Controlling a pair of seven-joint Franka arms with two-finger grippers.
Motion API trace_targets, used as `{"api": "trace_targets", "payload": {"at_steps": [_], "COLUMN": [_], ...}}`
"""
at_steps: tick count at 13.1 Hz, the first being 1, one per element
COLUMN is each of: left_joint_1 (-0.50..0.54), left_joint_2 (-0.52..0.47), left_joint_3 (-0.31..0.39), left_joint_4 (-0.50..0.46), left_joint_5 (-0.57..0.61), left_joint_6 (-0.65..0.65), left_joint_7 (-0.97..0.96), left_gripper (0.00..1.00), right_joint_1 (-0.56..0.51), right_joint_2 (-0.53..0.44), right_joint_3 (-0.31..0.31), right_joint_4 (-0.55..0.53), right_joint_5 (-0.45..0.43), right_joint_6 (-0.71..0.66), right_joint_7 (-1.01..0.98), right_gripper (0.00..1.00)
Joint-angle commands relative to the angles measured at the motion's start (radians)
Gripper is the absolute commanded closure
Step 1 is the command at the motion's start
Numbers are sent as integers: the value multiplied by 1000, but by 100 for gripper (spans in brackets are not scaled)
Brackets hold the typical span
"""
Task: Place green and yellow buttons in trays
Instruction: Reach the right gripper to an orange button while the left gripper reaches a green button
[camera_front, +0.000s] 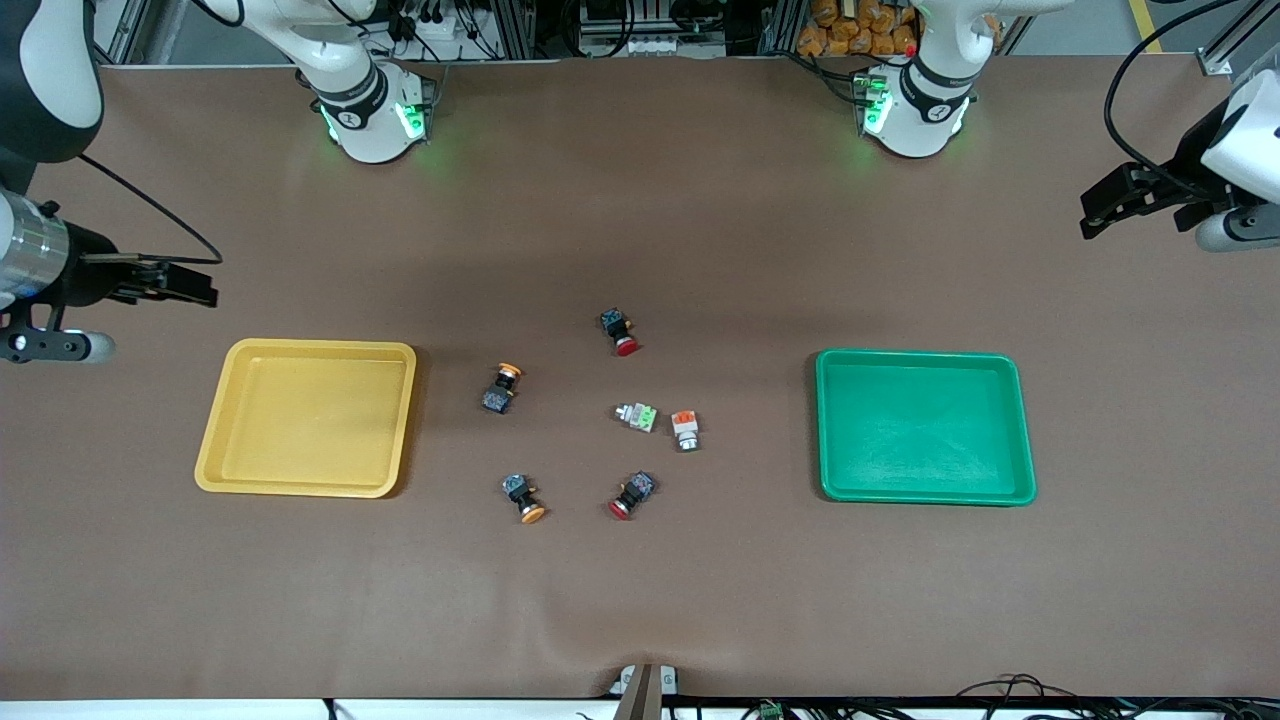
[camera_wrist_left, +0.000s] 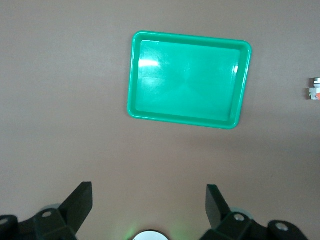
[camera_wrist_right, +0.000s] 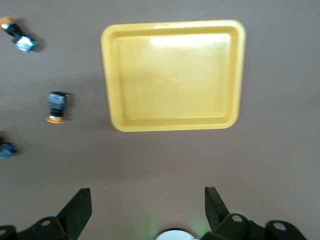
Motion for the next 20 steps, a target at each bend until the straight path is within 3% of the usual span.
{"api": "trace_targets", "payload": {"at_steps": [1, 8, 11, 13, 16, 20], "left_joint_1": [3, -20, -109, -154, -237, -278], "left_joint_2": [35, 269, 429, 565, 740, 834], "left_joint_3": [-62, -318, -318, -315, -303, -301], "left_joint_4": [5, 5, 27, 104, 259, 264], "left_joint_5": [-16, 28, 71, 85, 109, 142], "left_joint_6": [36, 278, 410, 499, 530, 705], "left_joint_7": [-59, -518, -652, -721, -799, -834], "left_gripper": [0, 0, 0, 0, 0, 0], "right_joint_1": [22, 164, 212, 261, 330, 385], "right_joint_2": [55, 201, 250, 284, 348, 448], "right_joint_3": [3, 5, 5, 5, 5, 2], "right_joint_4": [12, -14, -63, -96, -135, -138], "right_joint_5": [66, 104, 146, 147, 149, 143], "right_joint_6": [41, 204, 321, 407, 551, 670], "right_joint_7": [70, 377, 455, 476, 523, 614], "right_gripper": [0, 0, 0, 0, 0, 0]}}
